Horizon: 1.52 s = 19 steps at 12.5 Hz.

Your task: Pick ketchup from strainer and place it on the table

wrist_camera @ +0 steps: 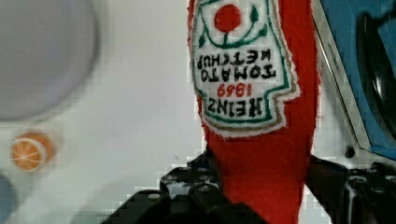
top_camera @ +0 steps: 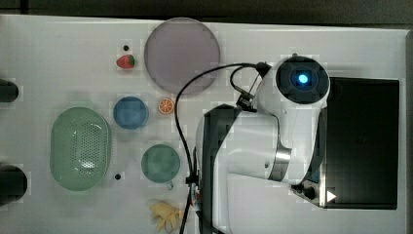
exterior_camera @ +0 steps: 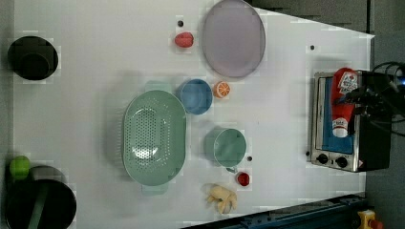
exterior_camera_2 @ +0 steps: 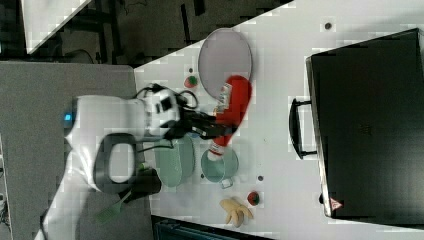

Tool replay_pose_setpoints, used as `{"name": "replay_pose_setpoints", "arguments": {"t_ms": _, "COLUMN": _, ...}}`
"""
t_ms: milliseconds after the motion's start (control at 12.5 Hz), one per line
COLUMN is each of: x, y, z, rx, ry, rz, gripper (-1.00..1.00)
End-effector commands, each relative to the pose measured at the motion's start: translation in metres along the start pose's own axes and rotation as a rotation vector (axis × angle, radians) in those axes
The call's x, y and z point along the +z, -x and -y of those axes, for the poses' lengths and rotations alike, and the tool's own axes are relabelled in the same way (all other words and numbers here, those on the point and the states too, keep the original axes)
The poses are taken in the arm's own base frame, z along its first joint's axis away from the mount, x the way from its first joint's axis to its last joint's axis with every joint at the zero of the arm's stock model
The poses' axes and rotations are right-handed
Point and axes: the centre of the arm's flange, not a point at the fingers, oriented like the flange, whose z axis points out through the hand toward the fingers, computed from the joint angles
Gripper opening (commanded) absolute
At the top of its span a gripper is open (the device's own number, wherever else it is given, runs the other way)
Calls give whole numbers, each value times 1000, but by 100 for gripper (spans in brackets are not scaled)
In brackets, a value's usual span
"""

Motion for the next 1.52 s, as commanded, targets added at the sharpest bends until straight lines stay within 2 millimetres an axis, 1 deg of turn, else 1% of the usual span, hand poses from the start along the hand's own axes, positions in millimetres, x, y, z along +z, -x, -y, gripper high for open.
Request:
{"name": "replay_pose_setpoints", "arguments": {"t_ms": 80, "x": 33, "y": 33, "z": 49, "rx": -149, "ry": 4, "rz": 8, "gripper": 13}}
{"name": "replay_pose_setpoints", "arguments": {"t_ms": 400, "x": 105, "y": 55, "z": 51, "rx": -161, "ry": -22, "rz": -24, "gripper": 13}}
{"name": "replay_pose_setpoints", "arguments": {"t_ms": 640, "x": 148, "y": 58, "z": 58, "rx": -171, "ry": -44, "rz": -34, "gripper": 13}}
{"name": "replay_pose_setpoints", "arguments": {"t_ms": 720, "x": 158, "y": 57, "z": 60, "rx": -174, "ry": -48, "rz": -30, "gripper": 19}}
{"name": "replay_pose_setpoints", "arguments": {"t_ms": 880, "x": 168, "y": 55, "z": 64, "rx": -179, "ry": -58, "rz": -42, "gripper": 61}}
{"name": "replay_pose_setpoints", "arguments": {"t_ms": 960, "x": 166, "y": 55, "z": 65, "rx": -179, "ry": -60, "rz": -47, "gripper": 83}}
{"name": "replay_pose_setpoints", "arguments": {"t_ms": 1040, "x": 155, "y": 51, "z": 66, "rx": -176, "ry": -64, "rz": -65, "gripper": 99}}
{"name": "replay_pose_setpoints", "arguments": {"t_ms": 1120, "x": 140, "y": 47, "z": 67, "rx": -166, "ry": -67, "rz": -86, "gripper": 100}}
{"name": "replay_pose_setpoints", "arguments": {"t_ms": 1200, "x": 117, "y": 41, "z": 69, "rx": -146, "ry": -70, "rz": -108, "gripper": 100}}
{"name": "replay_pose_setpoints", "arguments": {"t_ms": 1280, "x": 91, "y": 36, "z": 72, "rx": -109, "ry": -71, "rz": -125, "gripper": 100}}
{"name": "replay_pose_setpoints", "arguments": {"t_ms": 1520, "x": 6, "y": 26, "z": 74, "rx": 96, "ry": -42, "rz": -87, "gripper": 100}}
